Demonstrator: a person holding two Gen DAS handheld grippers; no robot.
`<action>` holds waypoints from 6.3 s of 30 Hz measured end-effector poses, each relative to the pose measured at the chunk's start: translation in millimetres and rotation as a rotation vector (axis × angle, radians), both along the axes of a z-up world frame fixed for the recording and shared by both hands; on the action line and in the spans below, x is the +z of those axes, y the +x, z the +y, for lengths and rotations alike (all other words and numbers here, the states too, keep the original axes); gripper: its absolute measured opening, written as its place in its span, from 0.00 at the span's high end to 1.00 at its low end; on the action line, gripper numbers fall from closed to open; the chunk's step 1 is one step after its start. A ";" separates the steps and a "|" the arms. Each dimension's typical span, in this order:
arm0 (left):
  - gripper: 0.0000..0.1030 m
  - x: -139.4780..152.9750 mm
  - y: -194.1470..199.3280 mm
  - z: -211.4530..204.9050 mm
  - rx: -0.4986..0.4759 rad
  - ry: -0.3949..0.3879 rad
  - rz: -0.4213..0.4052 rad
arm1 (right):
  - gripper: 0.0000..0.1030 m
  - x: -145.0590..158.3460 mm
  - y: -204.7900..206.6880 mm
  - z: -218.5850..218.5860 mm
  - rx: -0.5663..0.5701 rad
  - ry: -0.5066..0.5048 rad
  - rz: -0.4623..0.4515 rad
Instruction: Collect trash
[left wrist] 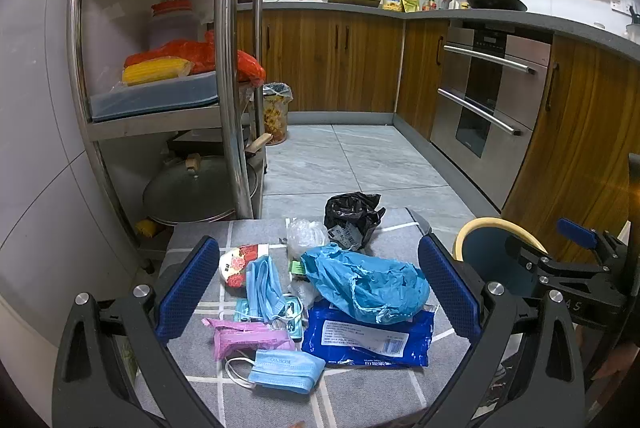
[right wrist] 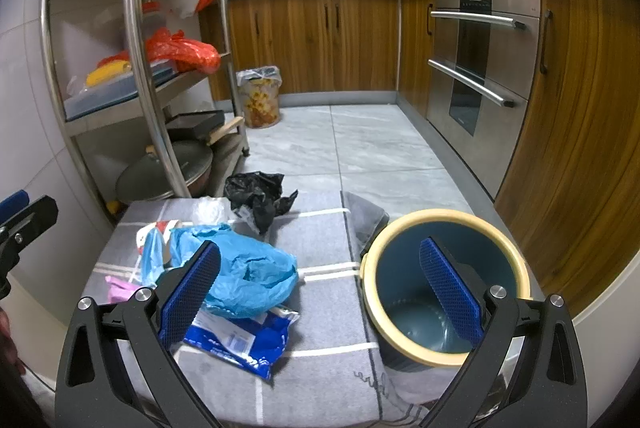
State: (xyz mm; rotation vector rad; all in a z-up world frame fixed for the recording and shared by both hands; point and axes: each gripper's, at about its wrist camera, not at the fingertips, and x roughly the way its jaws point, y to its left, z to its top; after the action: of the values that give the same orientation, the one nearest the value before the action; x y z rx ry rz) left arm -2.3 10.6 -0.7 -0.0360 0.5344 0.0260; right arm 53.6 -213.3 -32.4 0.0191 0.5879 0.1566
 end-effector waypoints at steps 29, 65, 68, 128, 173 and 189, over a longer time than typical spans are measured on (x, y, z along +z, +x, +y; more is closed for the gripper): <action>0.05 6.0 18.6 4.1 -0.020 0.011 0.014 | 0.04 7.8 22.0 15.0 0.031 0.051 0.041; 0.32 -139.4 153.0 84.3 0.070 -0.006 0.449 | 0.30 -74.9 226.1 107.9 0.388 -0.045 0.308; 0.38 -146.8 158.6 78.9 0.054 0.001 0.472 | 0.39 -84.4 231.9 113.8 0.402 -0.053 0.339; 0.91 5.0 89.9 -79.4 -0.210 0.036 -0.001 | 0.87 33.9 79.5 -81.7 0.134 0.102 0.106; 0.33 -116.7 145.7 -276.7 -0.539 0.053 0.258 | 0.56 -89.1 120.0 -225.4 -0.198 0.232 0.481; 0.06 -58.7 94.2 -191.1 -0.460 -0.007 0.147 | 0.37 -54.6 115.5 -164.5 -0.052 0.225 0.391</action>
State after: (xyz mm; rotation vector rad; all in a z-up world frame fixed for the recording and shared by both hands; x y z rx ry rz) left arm 91.9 -180.5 -59.3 0.0829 0.6791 -0.4247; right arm 169.1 -377.8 -87.0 0.2876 0.9568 0.1694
